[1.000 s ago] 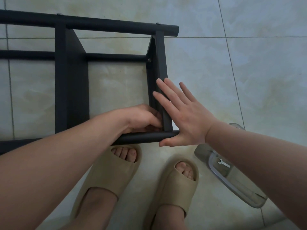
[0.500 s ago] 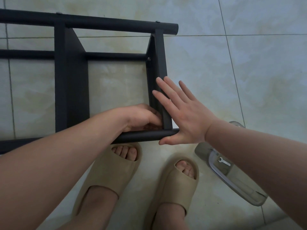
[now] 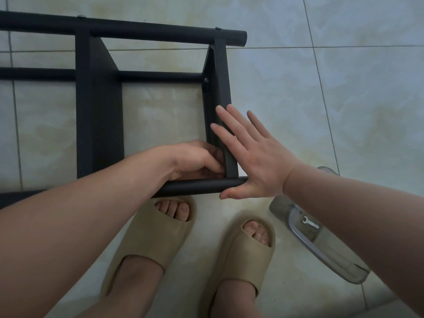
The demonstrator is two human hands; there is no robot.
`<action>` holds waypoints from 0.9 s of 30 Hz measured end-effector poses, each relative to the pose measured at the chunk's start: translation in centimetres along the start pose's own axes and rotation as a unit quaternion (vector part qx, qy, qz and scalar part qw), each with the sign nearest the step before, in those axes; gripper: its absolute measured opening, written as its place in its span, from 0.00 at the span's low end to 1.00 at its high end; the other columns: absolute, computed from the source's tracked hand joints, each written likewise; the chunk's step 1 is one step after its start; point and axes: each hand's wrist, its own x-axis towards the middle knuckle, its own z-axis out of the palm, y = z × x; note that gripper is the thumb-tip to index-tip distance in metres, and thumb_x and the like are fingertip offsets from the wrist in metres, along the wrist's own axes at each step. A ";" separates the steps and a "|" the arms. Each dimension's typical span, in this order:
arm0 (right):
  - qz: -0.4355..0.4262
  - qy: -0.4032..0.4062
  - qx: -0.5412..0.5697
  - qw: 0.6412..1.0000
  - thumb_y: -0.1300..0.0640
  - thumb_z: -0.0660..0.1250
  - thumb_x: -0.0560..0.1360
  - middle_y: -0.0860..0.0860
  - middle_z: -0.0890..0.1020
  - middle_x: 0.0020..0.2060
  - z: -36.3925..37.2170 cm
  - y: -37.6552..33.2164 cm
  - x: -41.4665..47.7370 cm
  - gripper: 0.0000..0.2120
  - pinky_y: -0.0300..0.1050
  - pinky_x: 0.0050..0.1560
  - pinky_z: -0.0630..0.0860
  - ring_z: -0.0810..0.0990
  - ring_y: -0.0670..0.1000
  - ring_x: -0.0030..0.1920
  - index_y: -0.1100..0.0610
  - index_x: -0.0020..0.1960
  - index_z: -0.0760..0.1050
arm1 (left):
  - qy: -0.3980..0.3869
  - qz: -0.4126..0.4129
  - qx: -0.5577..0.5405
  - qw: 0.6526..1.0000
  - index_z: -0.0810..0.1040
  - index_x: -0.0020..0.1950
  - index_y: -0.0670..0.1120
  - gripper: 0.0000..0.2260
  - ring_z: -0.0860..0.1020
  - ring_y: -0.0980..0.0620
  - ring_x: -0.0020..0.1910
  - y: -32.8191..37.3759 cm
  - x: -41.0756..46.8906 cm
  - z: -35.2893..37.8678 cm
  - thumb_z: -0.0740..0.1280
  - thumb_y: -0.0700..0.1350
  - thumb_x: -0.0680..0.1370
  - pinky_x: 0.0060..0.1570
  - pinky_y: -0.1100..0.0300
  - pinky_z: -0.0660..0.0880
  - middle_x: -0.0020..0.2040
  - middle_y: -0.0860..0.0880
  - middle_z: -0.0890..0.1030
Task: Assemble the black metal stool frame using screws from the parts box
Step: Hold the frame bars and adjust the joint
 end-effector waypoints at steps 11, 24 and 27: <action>0.003 0.002 0.006 1.000 0.20 0.57 0.69 0.60 0.48 0.82 0.1 0.0 0.0 0.58 0.66 0.78 0.50 0.44 0.60 0.82 0.62 0.82 0.52 | 0.031 0.008 0.054 0.998 0.78 0.43 0.38 0.08 0.78 0.47 0.35 0.1 0.0 0.3 0.64 0.27 0.75 0.37 0.59 0.76 0.35 0.43 0.78; 0.001 0.006 0.010 1.000 0.20 0.57 0.69 0.60 0.48 0.82 0.2 0.1 0.1 0.58 0.66 0.79 0.50 0.44 0.60 0.82 0.61 0.82 0.52 | 0.002 0.005 -0.004 1.000 0.81 0.43 0.39 0.11 0.82 0.47 0.38 0.0 0.1 0.1 0.62 0.28 0.75 0.40 0.57 0.80 0.37 0.43 0.82; 0.001 0.008 0.013 1.000 0.20 0.57 0.69 0.60 0.48 0.82 0.2 0.1 0.0 0.58 0.66 0.78 0.50 0.44 0.60 0.82 0.61 0.82 0.52 | 0.005 -0.008 0.034 0.999 0.86 0.36 0.44 0.11 0.83 0.48 0.37 -0.1 0.0 0.1 0.67 0.34 0.73 0.37 0.59 0.79 0.37 0.44 0.83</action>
